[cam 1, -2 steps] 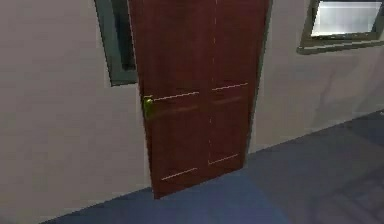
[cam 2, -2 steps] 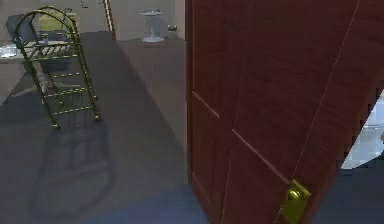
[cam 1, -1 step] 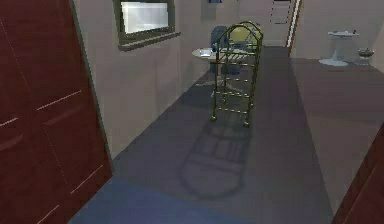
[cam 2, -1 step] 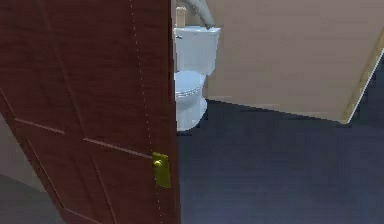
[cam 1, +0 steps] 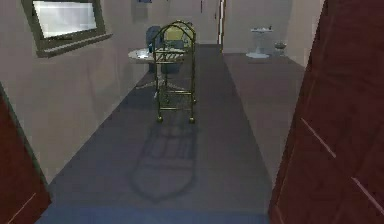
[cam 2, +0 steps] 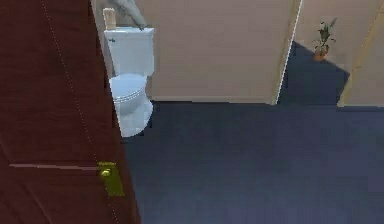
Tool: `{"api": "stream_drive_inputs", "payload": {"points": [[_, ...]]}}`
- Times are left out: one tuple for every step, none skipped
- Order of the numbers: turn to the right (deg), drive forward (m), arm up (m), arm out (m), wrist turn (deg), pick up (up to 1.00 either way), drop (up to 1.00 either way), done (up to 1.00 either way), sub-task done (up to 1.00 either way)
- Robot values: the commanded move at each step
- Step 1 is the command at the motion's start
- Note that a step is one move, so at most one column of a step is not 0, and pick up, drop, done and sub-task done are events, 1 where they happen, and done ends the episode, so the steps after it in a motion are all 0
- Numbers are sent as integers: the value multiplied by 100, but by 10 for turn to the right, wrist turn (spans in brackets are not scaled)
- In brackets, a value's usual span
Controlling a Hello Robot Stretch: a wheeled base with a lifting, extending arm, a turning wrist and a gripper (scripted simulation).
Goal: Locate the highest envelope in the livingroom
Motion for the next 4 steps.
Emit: {"api": "stream_drive_inputs", "payload": {"points": [[0,100,0,0,0,0,0,0,0],[60,0,0,0,0,0,0,0,0],[0,55,0,0,0,0,0,0,0],[360,0,0,0,0,0,0,0,0]]}}
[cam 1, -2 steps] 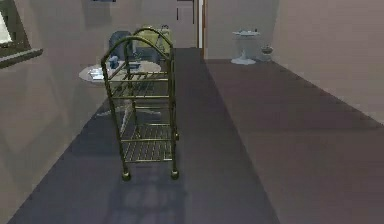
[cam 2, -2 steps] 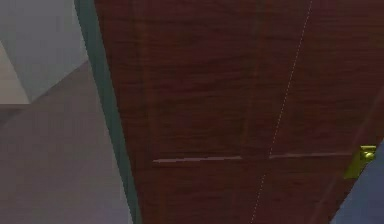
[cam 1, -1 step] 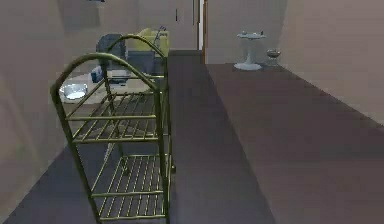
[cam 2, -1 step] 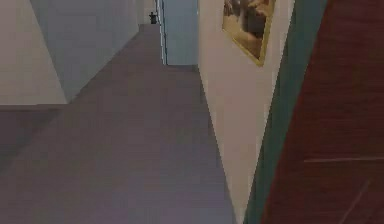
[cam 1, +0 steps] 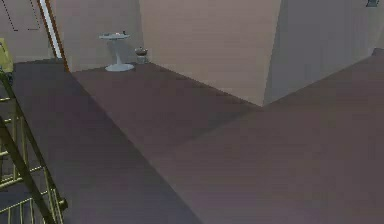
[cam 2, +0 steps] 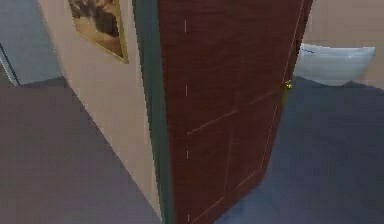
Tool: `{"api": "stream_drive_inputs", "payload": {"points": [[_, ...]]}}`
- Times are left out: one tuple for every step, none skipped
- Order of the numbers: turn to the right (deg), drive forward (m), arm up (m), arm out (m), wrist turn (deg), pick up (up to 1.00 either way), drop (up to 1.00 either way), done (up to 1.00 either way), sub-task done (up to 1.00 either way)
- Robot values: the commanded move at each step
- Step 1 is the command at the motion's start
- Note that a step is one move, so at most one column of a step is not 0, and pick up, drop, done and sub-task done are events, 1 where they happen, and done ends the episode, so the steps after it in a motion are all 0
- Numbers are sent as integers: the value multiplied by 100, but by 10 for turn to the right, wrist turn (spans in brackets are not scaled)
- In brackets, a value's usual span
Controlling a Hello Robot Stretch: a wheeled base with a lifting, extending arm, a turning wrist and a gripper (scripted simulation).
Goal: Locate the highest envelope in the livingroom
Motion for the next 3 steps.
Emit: {"api": "stream_drive_inputs", "payload": {"points": [[0,75,0,0,0,0,0,0,0],[-360,0,0,0,0,0,0,0,0],[0,100,0,0,0,0,0,0,0]]}}
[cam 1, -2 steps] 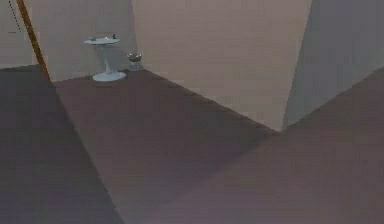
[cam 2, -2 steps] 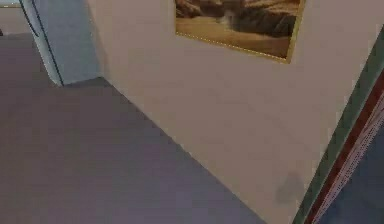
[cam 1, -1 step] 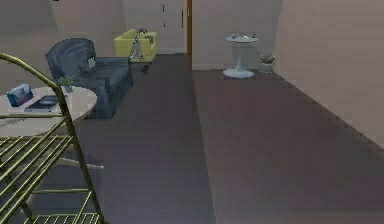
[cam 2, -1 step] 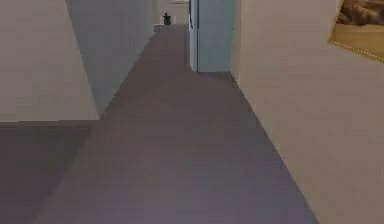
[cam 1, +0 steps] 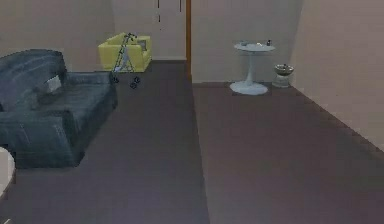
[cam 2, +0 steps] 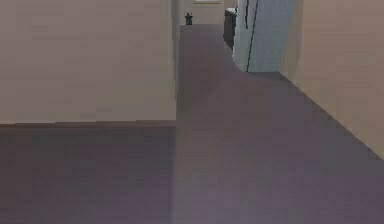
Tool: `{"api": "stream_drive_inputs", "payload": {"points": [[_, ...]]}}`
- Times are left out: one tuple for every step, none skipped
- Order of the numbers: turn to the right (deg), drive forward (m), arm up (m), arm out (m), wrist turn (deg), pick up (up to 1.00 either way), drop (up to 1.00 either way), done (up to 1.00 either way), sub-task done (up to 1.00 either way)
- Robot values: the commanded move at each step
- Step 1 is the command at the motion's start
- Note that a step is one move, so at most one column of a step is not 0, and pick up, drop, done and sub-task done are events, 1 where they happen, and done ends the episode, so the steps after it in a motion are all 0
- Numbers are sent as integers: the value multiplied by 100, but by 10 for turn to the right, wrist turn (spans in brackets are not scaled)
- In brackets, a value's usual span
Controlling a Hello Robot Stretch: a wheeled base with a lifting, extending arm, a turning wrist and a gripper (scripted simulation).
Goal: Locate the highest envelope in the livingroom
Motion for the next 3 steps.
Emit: {"api": "stream_drive_inputs", "payload": {"points": [[-30,0,0,0,0,0,0,0,0],[0,15,0,0,0,0,0,0,0],[-90,0,0,0,0,0,0,0,0]]}}
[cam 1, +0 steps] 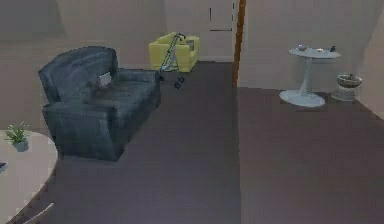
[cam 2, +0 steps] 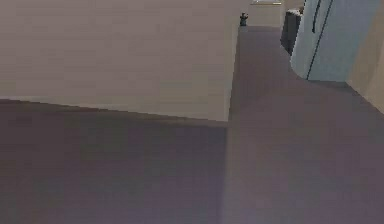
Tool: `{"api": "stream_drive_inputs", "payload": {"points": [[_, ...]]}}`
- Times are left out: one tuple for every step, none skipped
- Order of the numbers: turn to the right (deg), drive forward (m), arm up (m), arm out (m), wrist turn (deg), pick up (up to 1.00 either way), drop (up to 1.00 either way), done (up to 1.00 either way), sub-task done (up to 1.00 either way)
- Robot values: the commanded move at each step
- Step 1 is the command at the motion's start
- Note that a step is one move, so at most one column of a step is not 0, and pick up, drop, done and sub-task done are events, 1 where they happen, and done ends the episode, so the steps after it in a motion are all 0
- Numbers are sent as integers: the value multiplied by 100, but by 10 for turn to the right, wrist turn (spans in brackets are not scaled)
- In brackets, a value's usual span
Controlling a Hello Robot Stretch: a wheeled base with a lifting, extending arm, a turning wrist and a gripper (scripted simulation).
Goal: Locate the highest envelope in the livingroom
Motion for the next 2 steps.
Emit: {"api": "stream_drive_inputs", "payload": {"points": [[0,85,0,0,0,0,0,0,0],[-120,0,0,0,0,0,0,0,0]]}}
